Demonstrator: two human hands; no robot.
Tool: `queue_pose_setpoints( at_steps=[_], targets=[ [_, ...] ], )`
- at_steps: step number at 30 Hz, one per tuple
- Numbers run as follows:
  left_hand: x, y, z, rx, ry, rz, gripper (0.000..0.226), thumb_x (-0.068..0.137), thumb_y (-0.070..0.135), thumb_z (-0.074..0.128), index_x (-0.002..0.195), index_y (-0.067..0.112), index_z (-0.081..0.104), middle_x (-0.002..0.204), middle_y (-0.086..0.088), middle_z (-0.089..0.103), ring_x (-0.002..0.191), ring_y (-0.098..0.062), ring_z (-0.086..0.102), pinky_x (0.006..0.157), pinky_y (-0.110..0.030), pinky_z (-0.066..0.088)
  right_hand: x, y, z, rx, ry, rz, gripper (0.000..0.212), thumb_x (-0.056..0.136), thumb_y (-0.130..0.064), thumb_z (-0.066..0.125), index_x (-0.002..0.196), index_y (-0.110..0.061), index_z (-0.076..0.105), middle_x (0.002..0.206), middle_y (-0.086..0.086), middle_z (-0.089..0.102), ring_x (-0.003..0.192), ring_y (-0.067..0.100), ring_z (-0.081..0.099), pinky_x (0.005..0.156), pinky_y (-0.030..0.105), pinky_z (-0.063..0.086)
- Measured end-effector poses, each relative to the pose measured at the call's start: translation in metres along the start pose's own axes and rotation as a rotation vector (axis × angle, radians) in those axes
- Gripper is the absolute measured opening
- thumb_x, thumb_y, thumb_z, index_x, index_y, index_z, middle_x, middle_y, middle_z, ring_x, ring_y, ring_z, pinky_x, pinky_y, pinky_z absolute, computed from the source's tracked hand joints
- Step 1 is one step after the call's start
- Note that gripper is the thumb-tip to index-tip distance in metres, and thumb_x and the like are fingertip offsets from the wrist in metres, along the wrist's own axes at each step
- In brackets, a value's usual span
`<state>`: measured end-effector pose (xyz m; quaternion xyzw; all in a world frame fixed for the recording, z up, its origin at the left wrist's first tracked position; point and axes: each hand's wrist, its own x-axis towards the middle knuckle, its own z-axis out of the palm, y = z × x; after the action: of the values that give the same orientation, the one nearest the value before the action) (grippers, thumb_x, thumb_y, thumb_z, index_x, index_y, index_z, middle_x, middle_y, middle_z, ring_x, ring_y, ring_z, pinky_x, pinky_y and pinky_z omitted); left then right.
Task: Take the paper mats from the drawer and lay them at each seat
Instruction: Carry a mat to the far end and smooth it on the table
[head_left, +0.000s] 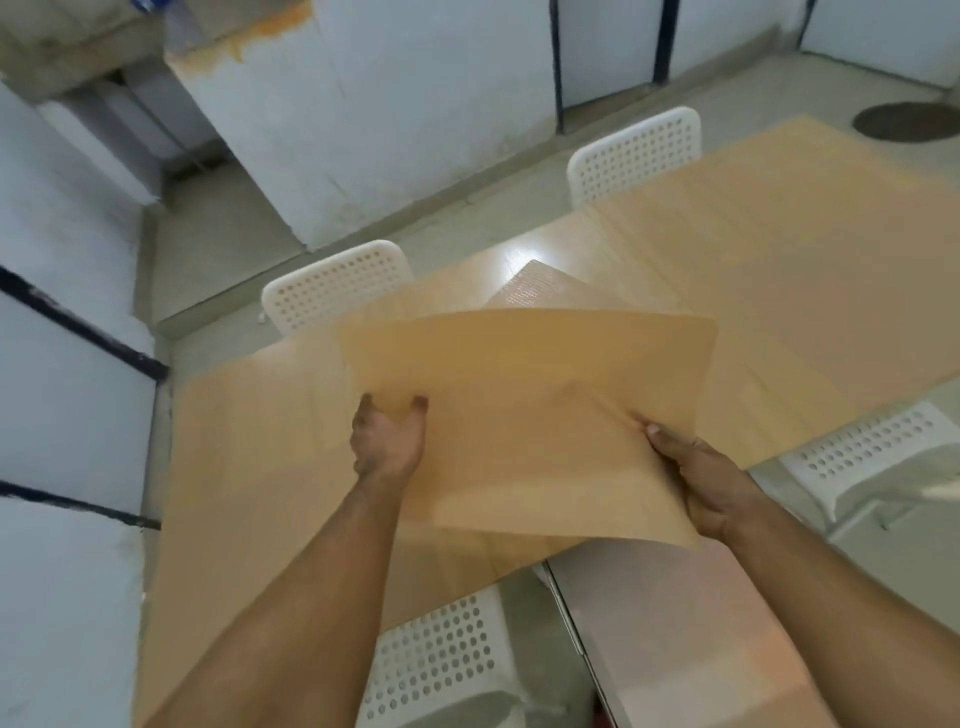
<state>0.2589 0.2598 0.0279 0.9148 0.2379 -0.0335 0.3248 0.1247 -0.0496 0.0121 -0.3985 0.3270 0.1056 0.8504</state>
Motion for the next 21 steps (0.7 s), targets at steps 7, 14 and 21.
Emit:
queue_pose_setpoints(
  at_steps=[7, 14, 21],
  targets=[
    [0.000, -0.098, -0.099, -0.393, 0.163, -0.211, 0.047, 0.093, 0.033, 0.066, 0.129, 0.005, 0.058, 0.126, -0.017, 0.062, 0.118, -0.035, 0.059, 0.097, -0.034, 0.044, -0.019, 0.017, 0.069, -0.166, -0.148, 0.023, 0.025, 0.093, -0.024, 0.057, 0.109, -0.020, 0.077, 0.104, 0.010, 0.076, 0.082, 0.022, 0.074, 0.062, 0.034, 0.061],
    [-0.012, -0.206, -0.217, -0.408, 0.324, -0.223, 0.020, 0.095, 0.018, 0.064, 0.110, 0.005, 0.066, 0.111, -0.013, 0.066, 0.103, -0.029, 0.060, 0.089, -0.030, 0.043, -0.037, 0.090, 0.161, -0.699, -0.137, -0.074, 0.024, 0.099, -0.023, 0.060, 0.114, -0.008, 0.071, 0.098, 0.015, 0.076, 0.084, 0.030, 0.071, 0.073, 0.039, 0.057],
    [-0.007, -0.357, -0.346, -0.496, 0.413, -0.206, 0.019, 0.094, 0.018, 0.065, 0.111, 0.009, 0.066, 0.113, -0.008, 0.067, 0.102, -0.028, 0.064, 0.087, -0.032, 0.049, -0.085, 0.206, 0.300, -0.814, -0.144, -0.229, 0.023, 0.094, -0.015, 0.068, 0.112, -0.002, 0.068, 0.098, 0.013, 0.071, 0.076, 0.025, 0.067, 0.063, 0.033, 0.058]
  ],
)
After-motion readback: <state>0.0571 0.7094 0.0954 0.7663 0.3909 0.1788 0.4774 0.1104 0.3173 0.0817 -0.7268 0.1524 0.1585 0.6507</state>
